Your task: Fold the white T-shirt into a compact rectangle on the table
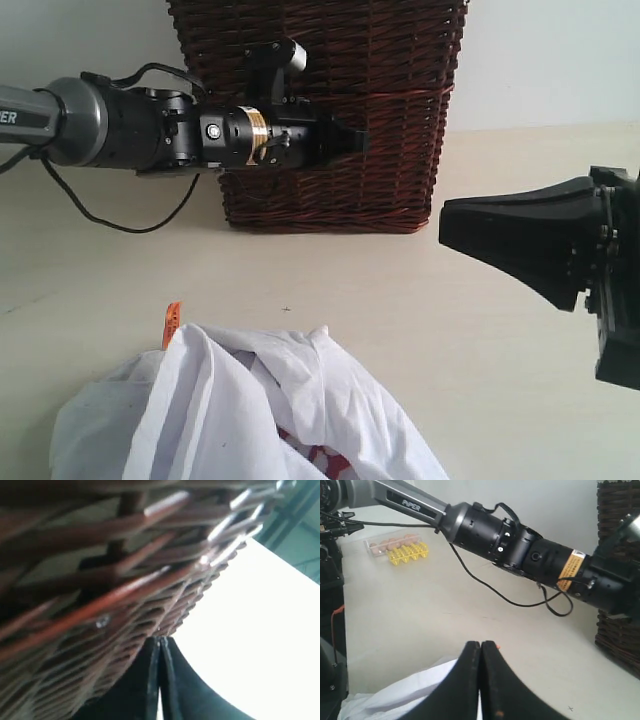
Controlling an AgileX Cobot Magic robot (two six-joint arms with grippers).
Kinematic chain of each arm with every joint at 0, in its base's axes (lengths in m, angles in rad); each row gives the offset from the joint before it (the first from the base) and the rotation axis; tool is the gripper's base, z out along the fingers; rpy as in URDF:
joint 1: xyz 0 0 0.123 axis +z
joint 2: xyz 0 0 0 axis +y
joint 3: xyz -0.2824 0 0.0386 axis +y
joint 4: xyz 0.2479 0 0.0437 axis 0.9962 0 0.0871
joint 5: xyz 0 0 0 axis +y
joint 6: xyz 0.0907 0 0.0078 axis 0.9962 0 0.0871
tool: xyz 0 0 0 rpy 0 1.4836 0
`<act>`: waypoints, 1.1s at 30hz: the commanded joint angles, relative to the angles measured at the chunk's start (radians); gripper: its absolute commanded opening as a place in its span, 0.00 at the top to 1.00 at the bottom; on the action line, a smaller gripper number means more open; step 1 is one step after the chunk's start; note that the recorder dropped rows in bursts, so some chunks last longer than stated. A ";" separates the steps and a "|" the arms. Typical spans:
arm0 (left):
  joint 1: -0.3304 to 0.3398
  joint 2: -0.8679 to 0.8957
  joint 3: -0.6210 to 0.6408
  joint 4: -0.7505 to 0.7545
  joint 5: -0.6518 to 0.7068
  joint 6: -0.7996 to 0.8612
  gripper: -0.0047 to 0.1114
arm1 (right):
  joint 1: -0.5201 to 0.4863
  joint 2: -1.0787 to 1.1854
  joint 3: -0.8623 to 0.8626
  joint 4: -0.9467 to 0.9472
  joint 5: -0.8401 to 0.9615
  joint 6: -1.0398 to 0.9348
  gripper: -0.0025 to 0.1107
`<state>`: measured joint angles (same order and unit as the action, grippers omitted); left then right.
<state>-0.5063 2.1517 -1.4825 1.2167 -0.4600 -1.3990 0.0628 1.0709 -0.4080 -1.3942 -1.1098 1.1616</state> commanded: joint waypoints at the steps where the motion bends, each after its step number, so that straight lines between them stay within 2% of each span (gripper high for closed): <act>1: 0.010 -0.120 0.040 0.342 -0.064 -0.148 0.96 | -0.005 0.001 -0.007 0.001 0.043 -0.008 0.98; 6: 0.034 -0.308 0.158 0.470 -0.239 -0.148 0.96 | -0.005 0.001 -0.007 0.001 0.046 -0.008 0.98; 11: 0.045 -0.466 0.328 0.528 -0.211 -0.190 0.96 | -0.005 0.001 -0.007 0.001 0.049 -0.008 0.95; 13: 0.055 -0.507 0.400 0.528 -0.209 -0.210 0.92 | -0.005 0.001 -0.007 0.001 0.049 -0.008 0.92; 16: 0.079 -0.566 0.515 0.528 -0.203 -0.217 0.78 | -0.005 0.001 -0.007 -0.004 0.049 0.003 0.88; 19: 0.119 -0.611 0.625 0.528 -0.189 -0.235 0.57 | -0.005 0.001 -0.007 -0.025 0.049 0.026 0.86; 21: 0.141 -0.628 0.691 0.528 -0.169 -0.252 0.49 | -0.005 0.001 -0.007 -0.037 0.049 0.045 0.87; 27: 0.157 -0.639 0.851 0.528 -0.086 -0.257 0.48 | -0.005 0.001 -0.007 -0.037 0.049 0.054 0.87; 31: 0.157 -0.639 0.899 0.528 -0.021 -0.257 0.48 | -0.005 0.001 -0.007 -0.037 0.049 0.054 0.87; 33: 0.157 -0.639 0.903 0.528 -0.040 -0.259 0.48 | -0.005 0.001 -0.007 -0.039 0.046 0.054 0.87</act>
<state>-0.3497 1.5214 -0.5919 1.7497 -0.5057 -1.6486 0.0628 1.0709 -0.4080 -1.4351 -1.0616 1.2137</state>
